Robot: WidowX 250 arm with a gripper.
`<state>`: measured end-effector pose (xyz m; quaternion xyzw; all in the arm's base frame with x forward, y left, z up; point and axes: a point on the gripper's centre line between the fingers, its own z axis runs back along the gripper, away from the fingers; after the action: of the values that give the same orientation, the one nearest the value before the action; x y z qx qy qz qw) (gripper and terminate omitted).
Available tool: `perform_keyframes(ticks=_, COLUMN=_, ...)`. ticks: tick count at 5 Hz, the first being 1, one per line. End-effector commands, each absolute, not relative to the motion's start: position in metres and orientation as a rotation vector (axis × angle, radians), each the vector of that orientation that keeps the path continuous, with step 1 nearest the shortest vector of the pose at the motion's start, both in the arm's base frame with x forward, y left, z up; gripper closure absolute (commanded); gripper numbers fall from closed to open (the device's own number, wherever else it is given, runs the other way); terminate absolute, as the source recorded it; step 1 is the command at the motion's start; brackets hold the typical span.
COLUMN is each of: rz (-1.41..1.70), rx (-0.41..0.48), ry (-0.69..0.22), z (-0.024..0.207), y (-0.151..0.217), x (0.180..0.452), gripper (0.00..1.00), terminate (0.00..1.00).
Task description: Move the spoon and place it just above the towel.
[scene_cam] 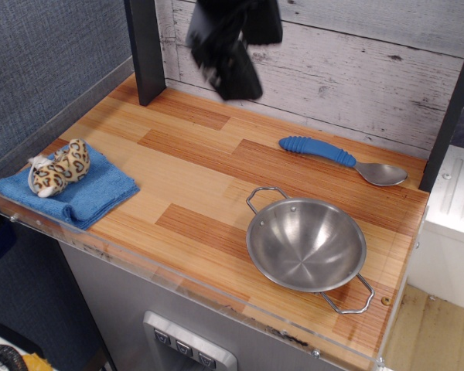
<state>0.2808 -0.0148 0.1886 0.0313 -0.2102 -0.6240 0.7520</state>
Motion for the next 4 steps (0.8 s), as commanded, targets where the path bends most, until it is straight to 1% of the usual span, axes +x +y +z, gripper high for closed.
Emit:
perform_keyframes(ticks=1, rz=-1.479, rx=0.27, ry=-0.341, z=0.204, y=0.001, x=0.313, gripper=0.0, terminate=0.0)
perform_keyframes(ticks=2, rz=-1.549, rx=0.272, ry=-0.308, z=0.193, y=0.002, x=0.32, gripper=0.0, terminate=0.0)
perform_keyframes(ticks=3, rz=-1.597, rx=0.255, ry=-0.314, z=0.179, y=0.001, x=0.334, gripper=0.0, terminate=0.0)
perform_keyframes(ticks=4, rz=-1.557, rx=0.19, ry=-0.383, z=0.162, y=0.004, x=0.337, gripper=0.0, terminate=0.0)
